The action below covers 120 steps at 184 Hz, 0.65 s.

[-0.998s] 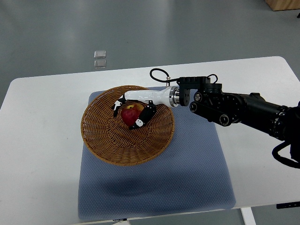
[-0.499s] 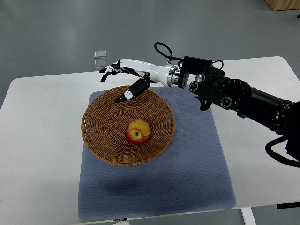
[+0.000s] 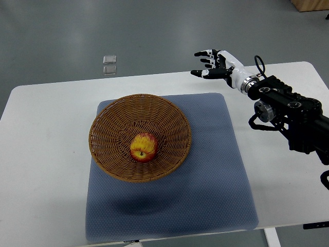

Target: Place red apple in basket with right hand

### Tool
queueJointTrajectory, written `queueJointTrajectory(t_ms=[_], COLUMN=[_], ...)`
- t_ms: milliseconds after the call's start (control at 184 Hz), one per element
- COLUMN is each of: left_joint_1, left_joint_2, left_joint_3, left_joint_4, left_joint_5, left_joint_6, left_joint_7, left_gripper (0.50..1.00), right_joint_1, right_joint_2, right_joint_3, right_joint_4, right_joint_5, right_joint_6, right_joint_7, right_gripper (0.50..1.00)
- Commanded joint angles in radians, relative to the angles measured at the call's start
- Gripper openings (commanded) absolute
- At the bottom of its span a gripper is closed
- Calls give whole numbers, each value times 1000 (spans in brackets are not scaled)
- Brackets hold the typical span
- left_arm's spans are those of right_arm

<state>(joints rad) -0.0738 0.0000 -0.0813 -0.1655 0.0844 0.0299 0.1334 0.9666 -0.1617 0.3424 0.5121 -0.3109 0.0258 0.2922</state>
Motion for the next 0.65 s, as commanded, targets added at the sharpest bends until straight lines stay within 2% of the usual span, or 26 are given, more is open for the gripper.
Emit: queueJointTrajectory(t_ms=[0, 255, 390, 645], left_joint_1=[0, 0, 0, -1], left_joint_2=[0, 0, 0, 0], left_joint_3=[0, -2, 0, -2], left_joint_4=[0, -2, 0, -2], left_joint_5=[0, 0, 0, 0], left_joint_6=[-1, -1, 1, -1], left_joint_7=[0, 0, 0, 0], left_gripper=[1000, 1000, 1000, 1000], right_joint_1=[-26, -51, -48, -46], right_joint_2=[-1, -2, -2, -2], right_joint_3=[0, 1, 0, 1], right_joint_4=[-20, -26, -27, -27], right_joint_5=[75, 228, 233, 233], right_joint_6=[-49, -76, -67, -72], right_joint_7=[-10, 2, 4, 5], right_gripper=[883, 895, 913, 913])
